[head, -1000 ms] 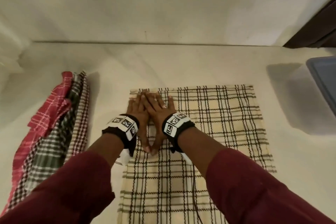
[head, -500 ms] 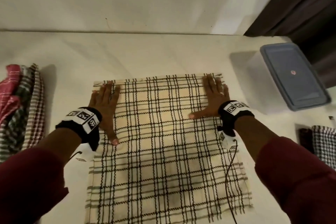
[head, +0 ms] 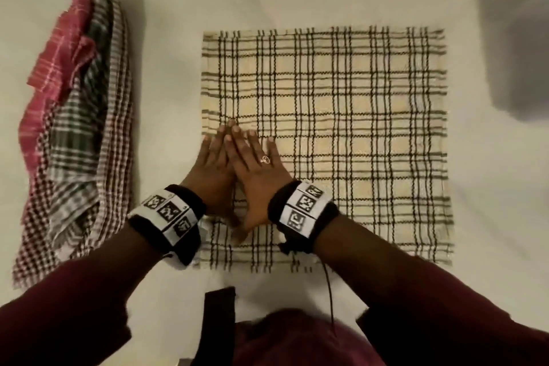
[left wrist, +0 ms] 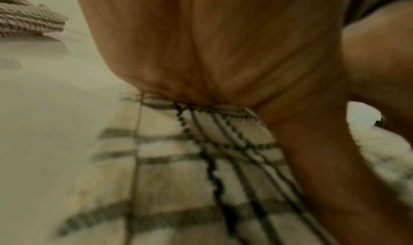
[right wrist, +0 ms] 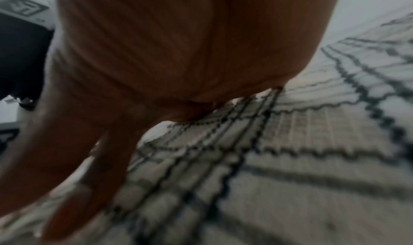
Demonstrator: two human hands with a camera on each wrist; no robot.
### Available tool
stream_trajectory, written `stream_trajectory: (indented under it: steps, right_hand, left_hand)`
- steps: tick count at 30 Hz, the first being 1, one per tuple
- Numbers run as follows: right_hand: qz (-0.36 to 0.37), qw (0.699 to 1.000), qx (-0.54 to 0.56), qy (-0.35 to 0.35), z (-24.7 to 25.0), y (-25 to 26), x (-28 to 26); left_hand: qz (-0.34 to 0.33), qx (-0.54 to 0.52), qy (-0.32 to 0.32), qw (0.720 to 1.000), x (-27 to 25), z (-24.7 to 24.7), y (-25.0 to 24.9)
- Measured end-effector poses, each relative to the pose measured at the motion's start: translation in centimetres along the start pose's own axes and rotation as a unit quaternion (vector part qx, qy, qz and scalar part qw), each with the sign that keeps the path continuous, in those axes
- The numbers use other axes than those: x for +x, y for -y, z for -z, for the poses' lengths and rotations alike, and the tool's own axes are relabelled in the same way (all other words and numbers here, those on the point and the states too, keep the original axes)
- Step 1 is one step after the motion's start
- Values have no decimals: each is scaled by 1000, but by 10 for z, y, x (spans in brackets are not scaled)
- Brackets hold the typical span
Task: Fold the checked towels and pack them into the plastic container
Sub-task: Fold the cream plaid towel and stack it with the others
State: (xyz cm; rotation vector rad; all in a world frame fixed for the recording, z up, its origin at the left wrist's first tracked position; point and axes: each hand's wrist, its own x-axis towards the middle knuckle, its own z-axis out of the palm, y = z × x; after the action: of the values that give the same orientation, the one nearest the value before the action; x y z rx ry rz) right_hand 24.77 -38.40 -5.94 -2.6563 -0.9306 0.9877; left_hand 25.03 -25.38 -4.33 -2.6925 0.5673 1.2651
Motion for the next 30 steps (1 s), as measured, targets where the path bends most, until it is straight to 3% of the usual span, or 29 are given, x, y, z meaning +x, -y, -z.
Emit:
stream_trajectory:
  steps: [6,13,15,18,20,25,28,30]
  right_hand:
    - [-74,997,-20,-7,-1,-50,-31]
    - [-285,957,61,-11,-7,-154,-150]
    - [-305,950,62,3,-10,-162,-172]
    - [-267,962,57,3,-7,-135,-167]
    - [-185,981,51,-12,-13,-88,-154]
    - [-10,1000,27,-6,-68,38,-115]
    - [-27,1000,-8,13,-96,61,-107]
    - [-61,998,1,-30,-104,56,-115]
  left_hand:
    - [11,-40,-58,997,6,-4,2]
    - [-1,-56,-67,996,1,-4,2]
    - [7,-55,-72,996,-9,-2,-2]
    - [5,-53,-111,992,-27,-4,-15]
    - [-20,-87,-126,988,-49,-21,-27]
    - [-57,-208,-56,975,-85,-88,-48]
    - [-49,-278,-78,956,-85,-108,-48]
    - [-36,-280,-111,953,-80,-112,-49]
